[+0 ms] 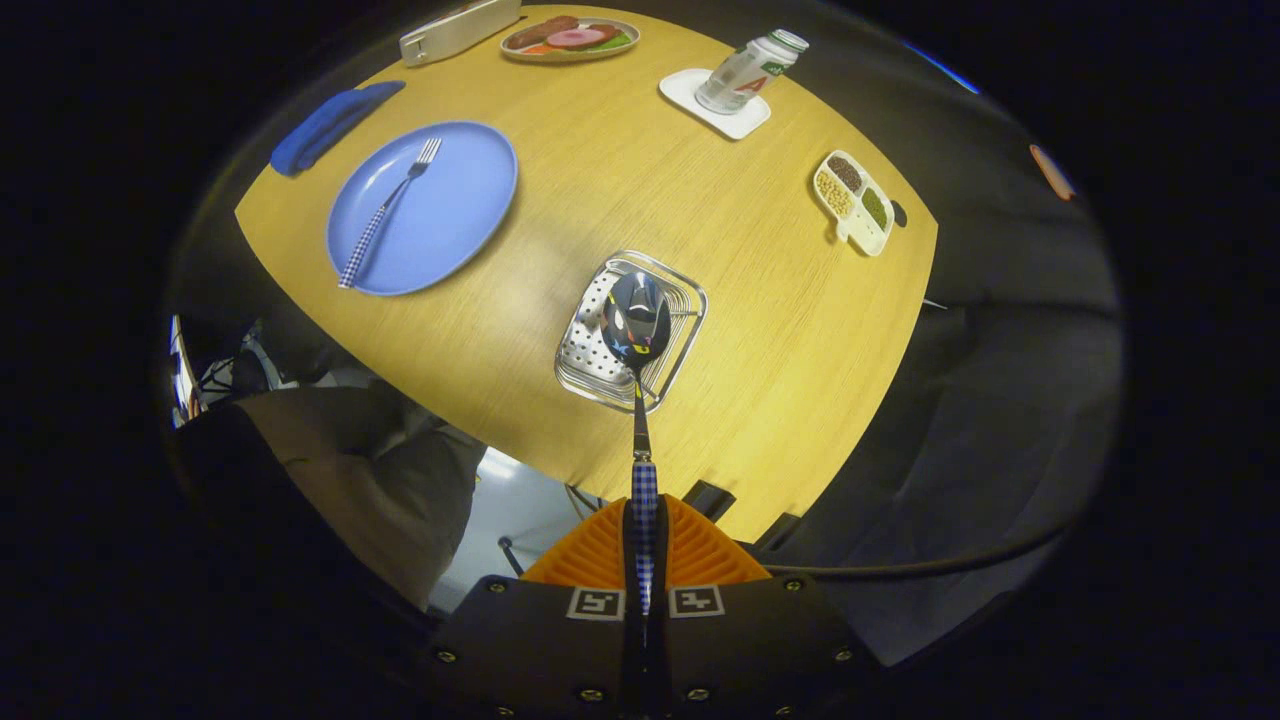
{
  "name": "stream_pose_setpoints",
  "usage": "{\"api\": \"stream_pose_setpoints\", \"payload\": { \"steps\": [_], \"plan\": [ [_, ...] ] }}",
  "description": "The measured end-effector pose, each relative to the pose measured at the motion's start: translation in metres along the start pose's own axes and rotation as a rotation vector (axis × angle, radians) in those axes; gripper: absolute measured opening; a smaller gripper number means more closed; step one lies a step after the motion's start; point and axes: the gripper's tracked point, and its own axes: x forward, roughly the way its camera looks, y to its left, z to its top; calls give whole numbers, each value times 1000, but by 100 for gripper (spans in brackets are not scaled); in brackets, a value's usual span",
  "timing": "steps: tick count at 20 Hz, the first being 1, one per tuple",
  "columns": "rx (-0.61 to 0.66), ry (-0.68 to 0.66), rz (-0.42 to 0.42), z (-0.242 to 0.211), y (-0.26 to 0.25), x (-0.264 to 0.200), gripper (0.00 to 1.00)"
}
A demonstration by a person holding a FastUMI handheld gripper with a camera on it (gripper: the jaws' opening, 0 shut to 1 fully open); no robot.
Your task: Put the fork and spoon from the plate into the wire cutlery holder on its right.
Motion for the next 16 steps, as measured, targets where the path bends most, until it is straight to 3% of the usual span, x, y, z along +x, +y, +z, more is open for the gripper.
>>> {"api": "stream_pose_setpoints", "payload": {
  "steps": [6, 13, 16],
  "plan": [
    [-99, 162, 41, 6, -12, 24, 2],
    [-126, 220, 70, 23, -15, 36, 2],
    [-127, 209, 80, 28, -15, 36, 10]
  ]
}}
